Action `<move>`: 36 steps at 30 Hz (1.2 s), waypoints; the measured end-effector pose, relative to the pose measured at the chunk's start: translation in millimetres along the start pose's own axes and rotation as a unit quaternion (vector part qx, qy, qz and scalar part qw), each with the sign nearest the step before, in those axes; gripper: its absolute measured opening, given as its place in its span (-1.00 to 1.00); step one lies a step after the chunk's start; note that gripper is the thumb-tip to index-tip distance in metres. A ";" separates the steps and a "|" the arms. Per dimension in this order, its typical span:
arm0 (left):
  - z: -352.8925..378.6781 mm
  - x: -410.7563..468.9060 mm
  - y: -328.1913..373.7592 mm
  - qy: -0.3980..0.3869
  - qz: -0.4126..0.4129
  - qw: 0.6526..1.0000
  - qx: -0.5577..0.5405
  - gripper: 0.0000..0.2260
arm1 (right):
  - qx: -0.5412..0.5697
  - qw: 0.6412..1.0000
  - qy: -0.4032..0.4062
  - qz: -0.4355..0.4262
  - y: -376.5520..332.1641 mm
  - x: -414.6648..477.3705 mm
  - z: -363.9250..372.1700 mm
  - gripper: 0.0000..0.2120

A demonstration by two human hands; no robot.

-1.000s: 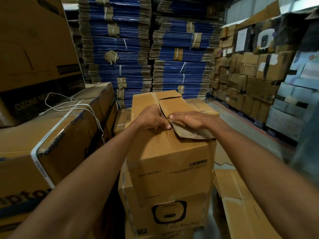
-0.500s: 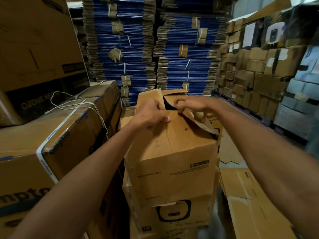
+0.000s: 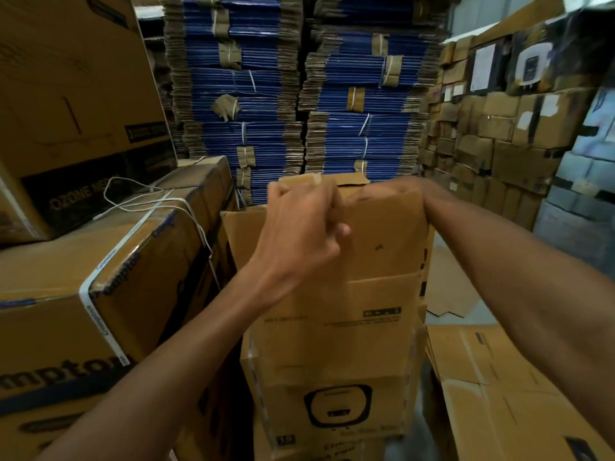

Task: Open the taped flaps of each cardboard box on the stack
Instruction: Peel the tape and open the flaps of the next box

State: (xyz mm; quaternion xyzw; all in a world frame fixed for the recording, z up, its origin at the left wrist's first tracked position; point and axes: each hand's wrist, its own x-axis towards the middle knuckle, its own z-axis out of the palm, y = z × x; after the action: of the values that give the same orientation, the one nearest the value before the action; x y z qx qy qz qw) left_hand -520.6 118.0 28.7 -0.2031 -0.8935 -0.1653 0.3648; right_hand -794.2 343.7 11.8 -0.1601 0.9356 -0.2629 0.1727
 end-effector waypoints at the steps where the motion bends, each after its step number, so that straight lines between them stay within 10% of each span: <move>1: -3.8 -10.3 1.5 0.025 0.044 0.998 0.035 -0.73 | -0.007 1.000 -0.007 0.004 16.8 17.5 6.5 -0.71; 10: -10.1 -101.8 27.7 -0.126 0.059 0.978 0.154 -0.69 | -0.164 0.984 -0.060 -0.040 -73.2 -99.5 90.9 -0.37; 15: 29.7 -142.9 13.9 -0.341 -0.033 0.934 0.099 -0.04 | -0.225 0.972 0.046 -0.050 -50.7 -132.7 129.8 -0.35; 18: 40.0 -144.3 -9.9 -0.341 0.043 0.932 0.113 0.12 | -0.213 0.968 0.116 -0.065 -53.1 -154.5 150.9 -0.37; 25: 43.8 -100.5 -38.5 -0.168 -0.009 0.981 -0.098 -0.63 | -0.293 0.919 0.227 -0.135 -41.8 -178.3 190.5 -0.33; 33: 51.1 -27.8 -50.4 -0.349 0.039 0.932 0.092 -0.46 | -0.305 0.908 0.256 -0.129 -37.5 -177.3 197.5 -0.31; 36: 33.7 -12.6 -43.5 -0.264 0.072 0.945 0.181 -0.49 | -0.302 0.910 0.253 -0.133 -34.1 -177.7 198.1 -0.30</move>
State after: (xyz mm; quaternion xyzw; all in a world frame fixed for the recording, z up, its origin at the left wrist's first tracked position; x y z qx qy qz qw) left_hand -553.1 92.3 -9.6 -0.2338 -0.9557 0.0852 0.1570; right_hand -548.5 298.9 -86.0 -0.2555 0.9528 -0.0200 -0.1626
